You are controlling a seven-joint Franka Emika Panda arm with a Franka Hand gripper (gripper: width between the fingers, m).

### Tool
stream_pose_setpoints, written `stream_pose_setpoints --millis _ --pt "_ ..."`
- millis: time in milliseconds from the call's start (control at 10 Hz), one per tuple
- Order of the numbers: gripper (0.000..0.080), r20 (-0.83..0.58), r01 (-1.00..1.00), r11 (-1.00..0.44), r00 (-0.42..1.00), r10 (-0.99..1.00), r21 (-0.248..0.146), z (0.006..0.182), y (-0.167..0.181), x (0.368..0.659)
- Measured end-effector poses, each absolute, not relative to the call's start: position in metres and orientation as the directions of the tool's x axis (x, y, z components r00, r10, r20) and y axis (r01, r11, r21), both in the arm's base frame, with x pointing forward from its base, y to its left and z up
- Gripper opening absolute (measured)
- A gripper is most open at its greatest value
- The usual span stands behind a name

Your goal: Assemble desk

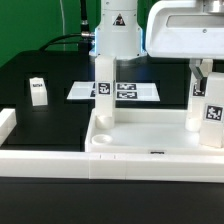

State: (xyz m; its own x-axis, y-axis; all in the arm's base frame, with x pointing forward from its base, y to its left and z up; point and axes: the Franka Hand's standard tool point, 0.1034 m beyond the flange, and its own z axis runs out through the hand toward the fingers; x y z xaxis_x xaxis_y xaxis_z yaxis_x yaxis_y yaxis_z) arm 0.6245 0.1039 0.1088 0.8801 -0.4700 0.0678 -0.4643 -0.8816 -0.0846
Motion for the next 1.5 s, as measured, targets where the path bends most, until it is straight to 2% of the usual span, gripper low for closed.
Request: stream_pose_setpoints --millis 100,400,900,1000,1200,1300,1400,1500 --pt "0.0290 0.058 -0.564 -0.819 0.819 -0.571 -0.107 0.109 0.102 0.624" --pt "0.0290 0.041 -0.717 -0.684 0.686 -0.727 -0.135 0.109 0.094 0.626" --pt "0.0291 0.000 -0.903 -0.406 0.410 -0.912 -0.143 0.109 0.088 0.627" --pt "0.0291 -0.005 -0.919 -0.368 0.373 -0.928 -0.143 0.109 0.088 0.627" --pt "0.0291 0.001 -0.901 -0.409 0.413 -0.911 -0.142 0.108 0.088 0.627" --pt "0.0476 0.000 -0.898 -0.418 0.422 -0.907 -0.137 0.108 0.088 0.627" --pt "0.0588 -0.001 -0.887 -0.442 0.446 -0.895 -0.133 0.109 0.089 0.627" --pt "0.0588 0.007 -0.855 -0.499 0.504 -0.864 -0.141 0.110 0.089 0.628"
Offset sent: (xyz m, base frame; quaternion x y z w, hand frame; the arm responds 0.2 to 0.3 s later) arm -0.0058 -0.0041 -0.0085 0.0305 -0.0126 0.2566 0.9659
